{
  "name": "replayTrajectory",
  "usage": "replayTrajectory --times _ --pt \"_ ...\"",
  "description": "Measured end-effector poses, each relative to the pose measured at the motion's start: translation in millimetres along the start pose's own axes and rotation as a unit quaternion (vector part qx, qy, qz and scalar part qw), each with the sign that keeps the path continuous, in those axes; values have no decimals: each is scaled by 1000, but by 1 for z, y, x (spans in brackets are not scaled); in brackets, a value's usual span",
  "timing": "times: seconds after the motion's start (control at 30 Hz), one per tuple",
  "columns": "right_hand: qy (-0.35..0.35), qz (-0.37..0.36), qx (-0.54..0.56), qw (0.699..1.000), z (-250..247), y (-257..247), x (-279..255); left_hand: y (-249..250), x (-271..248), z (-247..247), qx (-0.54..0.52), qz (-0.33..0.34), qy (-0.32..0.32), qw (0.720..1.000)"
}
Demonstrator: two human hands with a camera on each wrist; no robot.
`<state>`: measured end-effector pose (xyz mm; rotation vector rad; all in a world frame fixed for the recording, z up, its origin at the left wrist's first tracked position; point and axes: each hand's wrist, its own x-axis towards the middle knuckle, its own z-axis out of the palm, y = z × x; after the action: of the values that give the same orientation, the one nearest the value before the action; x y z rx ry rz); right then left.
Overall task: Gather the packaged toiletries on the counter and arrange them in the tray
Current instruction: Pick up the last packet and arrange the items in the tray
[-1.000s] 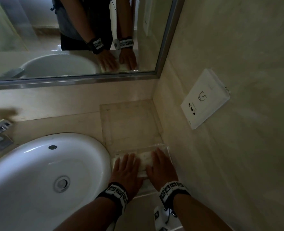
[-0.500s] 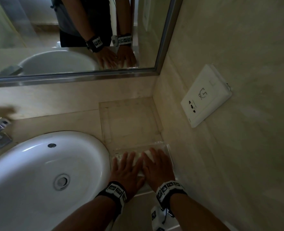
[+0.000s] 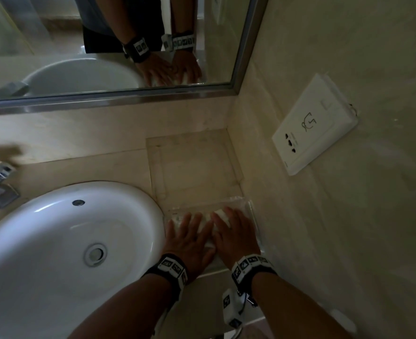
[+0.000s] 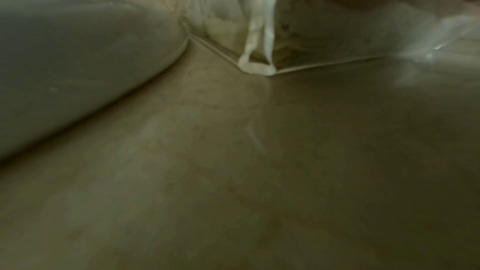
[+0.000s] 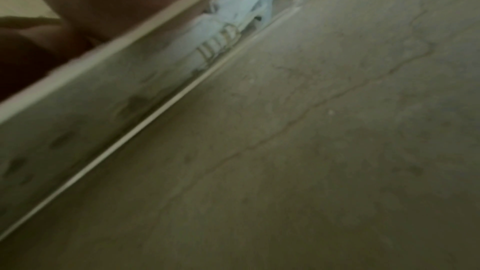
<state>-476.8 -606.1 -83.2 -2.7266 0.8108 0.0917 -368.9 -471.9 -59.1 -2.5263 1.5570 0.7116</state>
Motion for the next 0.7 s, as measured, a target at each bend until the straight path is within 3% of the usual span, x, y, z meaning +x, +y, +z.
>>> replayTrajectory --times 0.37,0.7 --pt "3 23 -9 1000 1 -4 2 -2 2 1 -7 8 -1 1000" --pt "-11 57 -17 998 5 -10 4 13 4 -5 -98 -43 -4 994"
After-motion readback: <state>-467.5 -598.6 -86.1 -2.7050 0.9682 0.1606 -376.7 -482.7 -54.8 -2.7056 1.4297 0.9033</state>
